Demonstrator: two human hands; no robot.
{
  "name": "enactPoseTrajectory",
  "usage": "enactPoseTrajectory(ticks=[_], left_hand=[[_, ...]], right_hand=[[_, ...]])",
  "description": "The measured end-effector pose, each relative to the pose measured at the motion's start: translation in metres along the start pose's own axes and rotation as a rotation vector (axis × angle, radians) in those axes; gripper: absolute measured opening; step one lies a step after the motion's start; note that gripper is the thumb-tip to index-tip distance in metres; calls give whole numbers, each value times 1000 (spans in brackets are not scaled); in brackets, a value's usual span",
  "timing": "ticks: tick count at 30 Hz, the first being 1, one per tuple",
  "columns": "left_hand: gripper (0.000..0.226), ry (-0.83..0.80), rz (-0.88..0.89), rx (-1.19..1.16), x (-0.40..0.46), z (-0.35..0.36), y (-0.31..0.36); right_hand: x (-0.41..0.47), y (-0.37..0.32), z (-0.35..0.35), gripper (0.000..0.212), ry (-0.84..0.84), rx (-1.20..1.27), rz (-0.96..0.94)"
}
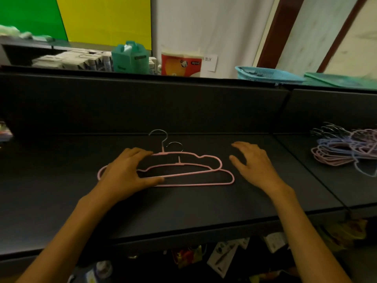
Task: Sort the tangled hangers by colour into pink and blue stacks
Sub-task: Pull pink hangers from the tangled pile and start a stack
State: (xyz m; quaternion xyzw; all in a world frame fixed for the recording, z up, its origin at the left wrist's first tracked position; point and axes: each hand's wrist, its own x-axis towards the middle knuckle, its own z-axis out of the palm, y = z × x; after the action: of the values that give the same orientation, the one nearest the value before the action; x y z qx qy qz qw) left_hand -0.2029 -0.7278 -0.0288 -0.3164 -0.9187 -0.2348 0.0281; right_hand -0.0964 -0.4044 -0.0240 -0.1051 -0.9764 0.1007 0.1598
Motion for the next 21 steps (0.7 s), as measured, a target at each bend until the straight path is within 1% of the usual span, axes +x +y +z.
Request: enactPoseTrajectory(ticks=[5,8,13,16,21], left_hand=[[80,-53,33,11,13,22,15],[82,-90,35,24,18,28,17],[86,-131,86,55,18,31,18],[88,-142,85,79,18,33,19],[84,-126,90,86,15,32,21]], right_hand=[[4,16,0,46,21,12,9],[6,22,1,46,16,27,16],[9,22,3,46,13,47,22],[9,20,3,46,7,40,29],[10,19,5,46,0,44,29]])
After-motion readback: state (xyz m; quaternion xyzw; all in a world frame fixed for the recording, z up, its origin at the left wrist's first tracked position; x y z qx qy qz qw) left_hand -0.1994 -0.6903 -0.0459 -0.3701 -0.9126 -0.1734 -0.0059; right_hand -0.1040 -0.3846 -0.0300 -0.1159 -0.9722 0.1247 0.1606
